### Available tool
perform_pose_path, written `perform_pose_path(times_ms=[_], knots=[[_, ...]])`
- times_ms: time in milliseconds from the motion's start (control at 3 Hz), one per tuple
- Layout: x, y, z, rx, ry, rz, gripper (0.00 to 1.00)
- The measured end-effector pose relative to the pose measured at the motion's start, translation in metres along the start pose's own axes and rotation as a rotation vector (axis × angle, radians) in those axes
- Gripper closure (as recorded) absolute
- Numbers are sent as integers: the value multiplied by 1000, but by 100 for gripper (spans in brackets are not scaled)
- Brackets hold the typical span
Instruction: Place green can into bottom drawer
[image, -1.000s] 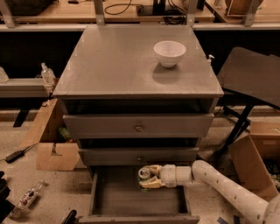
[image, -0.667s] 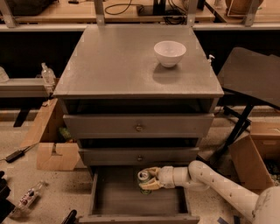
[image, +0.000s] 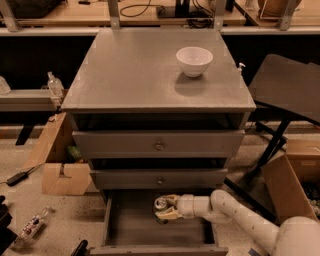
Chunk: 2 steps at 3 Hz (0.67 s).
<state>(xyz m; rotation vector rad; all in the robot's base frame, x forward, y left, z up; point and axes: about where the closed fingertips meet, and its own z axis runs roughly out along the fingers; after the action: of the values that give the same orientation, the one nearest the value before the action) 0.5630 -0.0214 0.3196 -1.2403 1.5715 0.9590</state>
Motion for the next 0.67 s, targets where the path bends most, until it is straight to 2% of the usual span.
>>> perform_pose_path(times_ms=[333,667], knots=[[38,-9,27,1,-62,-39,100],[66,-16,52,-24,-33,-84,100]])
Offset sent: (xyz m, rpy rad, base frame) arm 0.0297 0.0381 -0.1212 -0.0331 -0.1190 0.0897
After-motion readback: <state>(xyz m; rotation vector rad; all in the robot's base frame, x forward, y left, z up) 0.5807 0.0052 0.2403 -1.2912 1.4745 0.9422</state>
